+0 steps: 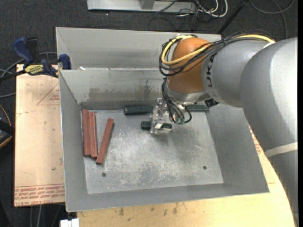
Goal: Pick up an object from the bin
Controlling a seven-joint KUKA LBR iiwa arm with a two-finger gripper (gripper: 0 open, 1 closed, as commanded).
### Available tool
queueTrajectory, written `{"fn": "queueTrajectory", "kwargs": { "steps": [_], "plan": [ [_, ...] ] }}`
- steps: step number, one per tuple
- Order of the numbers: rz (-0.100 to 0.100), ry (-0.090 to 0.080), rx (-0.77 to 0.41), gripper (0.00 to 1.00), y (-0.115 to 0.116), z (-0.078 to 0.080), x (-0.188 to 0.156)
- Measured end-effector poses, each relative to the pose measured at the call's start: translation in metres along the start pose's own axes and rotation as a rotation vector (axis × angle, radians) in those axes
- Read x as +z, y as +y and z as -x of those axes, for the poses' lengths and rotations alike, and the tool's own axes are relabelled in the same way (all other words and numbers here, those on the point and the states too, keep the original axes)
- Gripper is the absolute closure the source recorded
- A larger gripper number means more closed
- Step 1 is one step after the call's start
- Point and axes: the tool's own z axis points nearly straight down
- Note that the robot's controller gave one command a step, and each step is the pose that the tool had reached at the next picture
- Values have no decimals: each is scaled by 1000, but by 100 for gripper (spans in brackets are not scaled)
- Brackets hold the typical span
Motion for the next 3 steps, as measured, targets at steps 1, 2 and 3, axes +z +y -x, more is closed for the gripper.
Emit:
{"fn": "queueTrajectory", "kwargs": {
  "steps": [1, 2, 3],
  "plan": [
    [-2, 13, -1, 0, 0, -3, 2],
    [1, -3, -1, 100, 0, 1, -1],
    [1, -3, -1, 100, 0, 1, -1]
  ]
}}
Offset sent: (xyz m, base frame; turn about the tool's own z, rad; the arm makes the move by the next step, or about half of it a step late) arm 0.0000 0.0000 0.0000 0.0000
